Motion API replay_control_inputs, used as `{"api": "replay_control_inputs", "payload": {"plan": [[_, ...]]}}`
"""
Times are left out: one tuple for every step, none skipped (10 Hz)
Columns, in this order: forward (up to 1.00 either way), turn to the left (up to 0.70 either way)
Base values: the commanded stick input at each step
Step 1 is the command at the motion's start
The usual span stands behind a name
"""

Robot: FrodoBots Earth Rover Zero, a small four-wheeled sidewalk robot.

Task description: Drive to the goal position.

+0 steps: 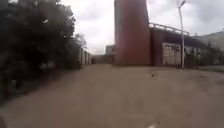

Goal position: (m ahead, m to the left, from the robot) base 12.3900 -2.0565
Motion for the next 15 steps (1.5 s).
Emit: {"api": "replay_control_inputs", "payload": {"plan": [[1.0, 0.0], [1.0, 0.0], [1.0, 0.0], [1.0, 0.0], [1.0, 0.0], [1.0, 0.0], [1.0, 0.0], [1.0, 0.0], [1.0, 0.0], [1.0, 0.0], [1.0, 0.0], [1.0, 0.0], [1.0, 0.0], [1.0, 0.0], [1.0, 0.0]]}}
